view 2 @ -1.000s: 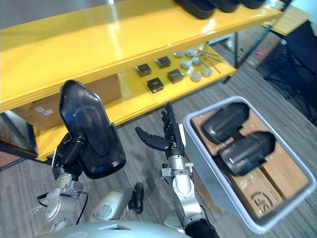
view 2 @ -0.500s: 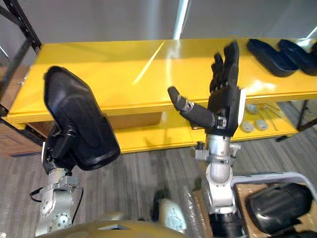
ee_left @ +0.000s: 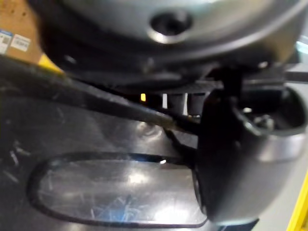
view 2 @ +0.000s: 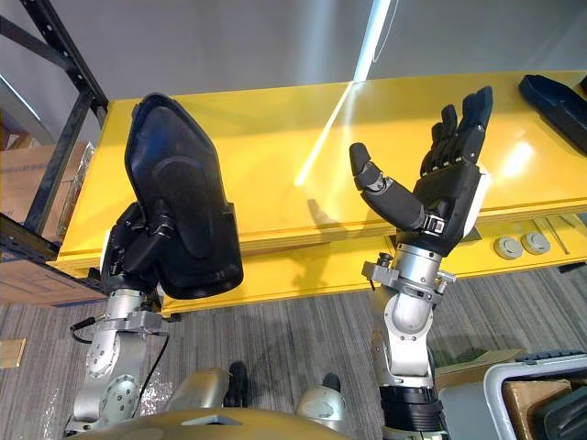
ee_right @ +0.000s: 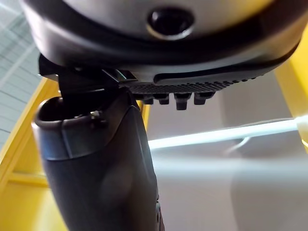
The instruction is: Walk over and take three plastic housings, then place them on the shelf
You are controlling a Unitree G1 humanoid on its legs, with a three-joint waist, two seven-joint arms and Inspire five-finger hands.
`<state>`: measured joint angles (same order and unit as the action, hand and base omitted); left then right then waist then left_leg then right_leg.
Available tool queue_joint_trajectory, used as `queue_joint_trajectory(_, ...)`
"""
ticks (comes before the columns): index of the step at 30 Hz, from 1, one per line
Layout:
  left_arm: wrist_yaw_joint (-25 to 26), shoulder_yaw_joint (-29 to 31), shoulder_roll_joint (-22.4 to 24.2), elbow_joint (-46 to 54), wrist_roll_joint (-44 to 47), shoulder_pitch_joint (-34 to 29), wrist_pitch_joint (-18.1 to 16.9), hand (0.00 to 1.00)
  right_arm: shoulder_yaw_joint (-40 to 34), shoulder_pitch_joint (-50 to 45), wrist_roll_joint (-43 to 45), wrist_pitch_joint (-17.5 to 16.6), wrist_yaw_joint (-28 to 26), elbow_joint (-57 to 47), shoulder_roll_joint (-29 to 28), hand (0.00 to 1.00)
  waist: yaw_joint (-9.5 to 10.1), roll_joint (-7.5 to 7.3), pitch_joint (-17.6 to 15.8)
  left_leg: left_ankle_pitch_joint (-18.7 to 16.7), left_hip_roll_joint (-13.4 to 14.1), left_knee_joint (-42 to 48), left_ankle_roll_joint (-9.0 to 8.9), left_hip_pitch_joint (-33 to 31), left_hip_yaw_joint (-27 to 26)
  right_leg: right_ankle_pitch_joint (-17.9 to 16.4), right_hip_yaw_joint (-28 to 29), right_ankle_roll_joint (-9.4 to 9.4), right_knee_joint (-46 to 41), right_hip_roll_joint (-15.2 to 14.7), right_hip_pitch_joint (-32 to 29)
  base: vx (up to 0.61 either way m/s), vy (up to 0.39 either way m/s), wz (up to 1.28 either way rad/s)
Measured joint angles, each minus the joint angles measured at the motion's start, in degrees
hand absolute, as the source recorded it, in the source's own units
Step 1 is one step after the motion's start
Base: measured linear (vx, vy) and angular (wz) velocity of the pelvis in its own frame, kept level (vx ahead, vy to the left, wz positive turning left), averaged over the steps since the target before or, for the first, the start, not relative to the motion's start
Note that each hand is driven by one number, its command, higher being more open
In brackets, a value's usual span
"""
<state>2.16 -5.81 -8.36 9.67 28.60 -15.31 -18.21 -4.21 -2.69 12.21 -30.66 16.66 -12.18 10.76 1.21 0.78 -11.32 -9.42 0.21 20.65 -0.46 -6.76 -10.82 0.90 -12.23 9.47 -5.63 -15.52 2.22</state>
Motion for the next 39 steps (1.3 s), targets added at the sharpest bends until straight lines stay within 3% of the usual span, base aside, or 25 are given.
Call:
queue_joint_trajectory(4,-1.9,0.0,-0.6,2.6,0.0,-0.7,2.2,0.00,-2.2,-2.2,0.0,0.1,-0.1,-0.1,-2.3,1.00,-0.51,-0.06,0.0,-0.1,0.5,-2.1,0.07,1.1,0.0,-0.5,-0.5,-0.71,0.0,0.8,0.0,0.00,-0.029,-0.09)
queue_joint_trajectory(8,-5.4,-4.0,-1.1,5.6,-0.5,1.1,3.6,0.00,-2.4,-3.9,-0.1,3.1,0.7,-0.4,-2.5,1.00,-2.07,0.12,0.1,-0.3,1.9,-3.1,-0.30,1.1,-1.8,-0.8,1.0,-1.27,0.7,2.0,-1.5,-0.06,-0.039,-0.21)
queue_joint_trajectory(12,-4.6,-7.6,-2.4,6.2,-2.6,7.4,4.2,0.00,-2.4,-3.9,0.0,5.5,2.1,-1.5,-1.7,1.00,-3.26,0.13,0.1,-0.4,3.0,-2.4,-0.26,1.3,-4.8,-0.8,4.8,-1.32,-0.8,2.8,-4.6,-0.04,-0.003,-0.54)
queue_joint_trajectory(14,-2.9,-8.2,-2.2,6.7,-2.4,10.2,5.7,0.00,-2.6,-5.1,0.9,6.0,1.6,-2.3,-1.5,1.00,-5.18,0.21,0.1,-1.7,3.8,0.0,-0.05,1.5,-6.6,-0.6,7.6,-1.13,-3.5,3.2,-6.3,0.04,0.045,-0.67)
queue_joint_trajectory(18,-1.1,-8.1,-0.8,6.7,-2.2,10.8,8.2,0.00,-3.6,-9.4,6.6,6.0,-0.3,-2.2,-2.4,1.00,-6.52,0.98,0.0,-4.0,5.5,0.2,0.33,4.1,-8.2,-0.3,10.1,-1.15,-4.4,3.6,-7.2,-0.02,0.080,-0.67)
queue_joint_trajectory(19,-1.0,-8.1,-0.9,6.3,-2.2,10.7,8.4,0.00,-3.9,-10.0,6.8,6.0,-0.6,-1.3,-3.1,1.00,-6.46,1.11,-0.1,-5.0,5.8,0.6,-0.63,4.2,-8.7,-1.5,10.2,-2.36,-6.4,2.8,-8.9,-0.09,0.113,-0.53)
queue_joint_trajectory(20,-0.8,-8.1,-1.0,6.0,-2.2,10.6,8.4,0.00,-4.0,-10.3,6.7,6.0,-1.0,-1.1,-3.4,1.00,-6.33,1.16,-0.1,-5.5,5.9,0.9,-1.40,4.2,-8.8,-1.6,10.3,-2.44,-7.4,1.8,-9.6,-0.09,0.098,-0.40)
queue_joint_trajectory(22,0.6,-8.4,-1.4,5.9,-2.1,8.9,8.4,0.00,-3.1,-12.1,6.2,5.3,-2.9,-1.0,-5.2,1.00,-6.12,0.89,-0.2,-6.4,7.0,1.6,-3.15,5.0,-9.1,-0.8,11.0,-1.12,-8.5,-1.5,-10.5,-0.02,-0.047,-0.17)
queue_joint_trajectory(24,2.1,-8.4,-1.7,5.7,-1.4,7.1,8.3,0.00,-2.0,-12.9,6.4,5.1,-5.5,-1.1,-5.2,1.00,-6.35,0.31,-0.2,-6.7,8.4,2.2,-4.48,5.1,-7.6,-0.6,10.1,-0.75,-9.3,-2.2,-9.1,0.06,-0.243,0.26)
queue_joint_trajectory(25,3.0,-8.2,-1.6,5.6,-1.1,6.3,8.3,0.00,-2.0,-12.7,6.8,5.0,-7.5,-1.2,-5.0,1.00,-6.11,-0.19,0.2,-7.0,9.9,3.9,-5.66,3.6,-5.4,-1.5,7.6,0.54,-8.9,-1.6,-7.6,0.12,-0.359,0.56)
queue_joint_trajectory(26,3.3,-7.9,-1.3,5.4,-0.7,6.1,8.3,0.00,-2.0,-12.3,6.9,5.0,-8.2,-1.2,-4.4,1.00,-6.00,-0.19,0.2,-6.8,10.9,4.9,-5.83,2.5,-4.2,-3.5,6.0,2.75,-8.5,-1.0,-6.9,0.15,-0.444,0.80)
queue_joint_trajectory(27,3.5,-7.7,0.0,3.3,1.5,5.9,8.4,0.00,-2.3,-11.4,7.0,5.3,-8.9,-1.0,-2.4,1.00,-6.13,1.59,0.1,-5.2,13.8,5.5,-5.98,0.3,-1.7,-4.3,2.2,1.50,-9.4,1.1,-6.8,0.14,-0.452,1.02)
queue_joint_trajectory(28,3.8,-7.6,1.2,0.5,3.4,5.7,8.6,0.00,-2.7,-11.1,6.6,5.7,-8.9,-1.0,-1.1,1.00,-6.14,1.99,0.2,-2.5,15.4,5.1,-4.62,-0.7,-1.1,-5.0,-0.9,0.08,-9.7,2.5,-6.1,0.13,-0.430,1.18)
queue_joint_trajectory(30,2.3,-7.2,1.7,-0.4,3.9,4.8,8.4,0.00,-3.3,-10.5,6.3,6.2,-8.8,-1.0,0.6,1.00,-5.14,1.84,0.0,1.1,16.8,1.4,-5.20,1.3,-1.3,-5.9,-4.8,-2.00,-9.0,4.7,-2.7,0.10,-0.295,0.84)
queue_joint_trajectory(32,1.1,-7.1,2.0,-0.1,4.6,2.9,8.1,0.00,-3.3,-8.8,6.3,6.2,-8.7,-1.2,2.5,1.00,-3.43,1.62,-0.1,2.7,16.6,-4.1,-7.50,4.5,-1.2,-6.2,-5.0,-3.01,-7.7,5.7,-1.2,0.09,-0.167,0.12)
queue_joint_trajectory(33,0.7,-7.2,2.0,-0.1,4.5,2.0,8.1,0.00,-3.3,-7.7,6.3,6.2,-8.5,-1.2,3.3,1.00,-2.82,2.23,0.3,3.4,16.2,-7.0,-8.21,5.7,-1.1,-5.9,-5.0,-3.42,-6.6,5.9,-1.2,0.07,-0.092,-0.05)
queue_joint_trajectory(35,0.2,-7.4,1.9,-0.1,4.5,0.9,8.3,0.00,-3.1,-6.3,6.3,6.2,-7.6,-1.2,3.6,1.00,-2.71,2.81,0.4,5.6,14.8,-12.1,-9.88,7.3,-1.2,-5.0,-5.0,-2.99,-5.1,5.8,-1.5,0.03,0.032,0.01)
queue_joint_trajectory(37,-0.7,-7.7,1.8,0.4,4.5,0.8,8.3,0.00,-2.4,-6.8,6.2,6.2,-6.2,-1.2,2.9,1.00,-1.90,2.74,0.4,7.0,13.2,-15.7,-9.77,8.9,-2.5,-3.8,-4.0,-2.81,-4.6,5.0,-2.4,-0.01,0.104,-0.27)
queue_joint_trajectory(39,-1.1,-7.9,1.2,1.1,4.4,0.9,8.2,0.00,0.1,-7.9,6.1,6.2,-4.9,-1.1,1.7,1.00,-1.43,1.75,0.2,7.0,11.5,-16.8,-9.24,10.1,-4.8,-2.1,-1.7,-1.81,-2.5,3.8,-2.5,-0.02,0.113,-0.49)
